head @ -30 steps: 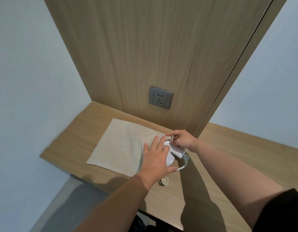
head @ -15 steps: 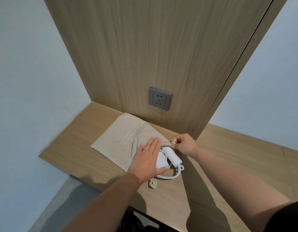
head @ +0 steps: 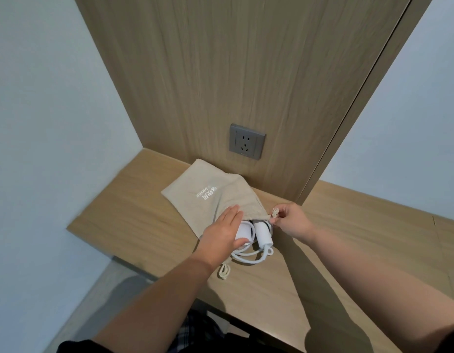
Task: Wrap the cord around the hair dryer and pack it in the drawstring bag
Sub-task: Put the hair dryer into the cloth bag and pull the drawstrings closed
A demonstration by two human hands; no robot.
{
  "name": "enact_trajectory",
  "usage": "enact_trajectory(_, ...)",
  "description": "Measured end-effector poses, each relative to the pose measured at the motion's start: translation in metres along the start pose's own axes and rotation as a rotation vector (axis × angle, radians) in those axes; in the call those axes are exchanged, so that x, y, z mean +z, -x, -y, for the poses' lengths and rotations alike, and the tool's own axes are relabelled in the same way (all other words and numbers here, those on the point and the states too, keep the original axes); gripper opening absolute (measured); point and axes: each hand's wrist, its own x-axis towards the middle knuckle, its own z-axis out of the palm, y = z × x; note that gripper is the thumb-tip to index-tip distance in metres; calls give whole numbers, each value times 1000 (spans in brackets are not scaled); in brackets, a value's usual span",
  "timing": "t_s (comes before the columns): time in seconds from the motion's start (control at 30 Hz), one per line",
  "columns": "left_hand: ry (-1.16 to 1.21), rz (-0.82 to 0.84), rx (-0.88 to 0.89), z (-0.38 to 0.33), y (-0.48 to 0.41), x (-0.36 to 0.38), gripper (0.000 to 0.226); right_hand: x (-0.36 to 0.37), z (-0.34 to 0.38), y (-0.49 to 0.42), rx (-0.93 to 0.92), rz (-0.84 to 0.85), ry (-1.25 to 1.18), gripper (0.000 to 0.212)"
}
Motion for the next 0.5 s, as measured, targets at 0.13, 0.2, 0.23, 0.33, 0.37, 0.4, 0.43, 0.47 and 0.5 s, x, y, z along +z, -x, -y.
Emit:
enact_trajectory(0.13, 108, -68, -61, 2, -3, 3, 62, 2, -10, 9, -34, -18, 102, 25)
enact_trajectory(0.2, 53, -42, -45, -4, -6, 2, 64, 6, -19, 13, -42, -72, 158, 15)
enact_trajectory(0.23, 13, -22, -38, -8, -8, 0, 67, 6, -23, 14, -44, -91, 156, 11)
enact_trajectory(0.33, -107, 10, -17, -24, -5, 3, 91, 3, -29, 18, -46, -117, 94, 8)
enact_trajectory(0.37, -163, 25, 10, -30, -2, 8, 100, 2, -29, 20, -49, -129, 66, 8)
enact_trajectory(0.4, -222, 40, 39, -36, 0, 15, 106, 2, -28, 22, -47, -144, 47, 10)
enact_trajectory(0.43, -276, 59, 59, -42, 1, 22, 109, 1, -28, 23, -46, -157, 41, 10)
enact_trajectory(0.47, -313, 68, 63, -46, 0, 28, 109, 2, -29, 24, -38, -164, 41, 10)
enact_trajectory(0.5, -337, 71, 54, -49, -2, 31, 108, 2, -31, 25, -29, -161, 38, 9)
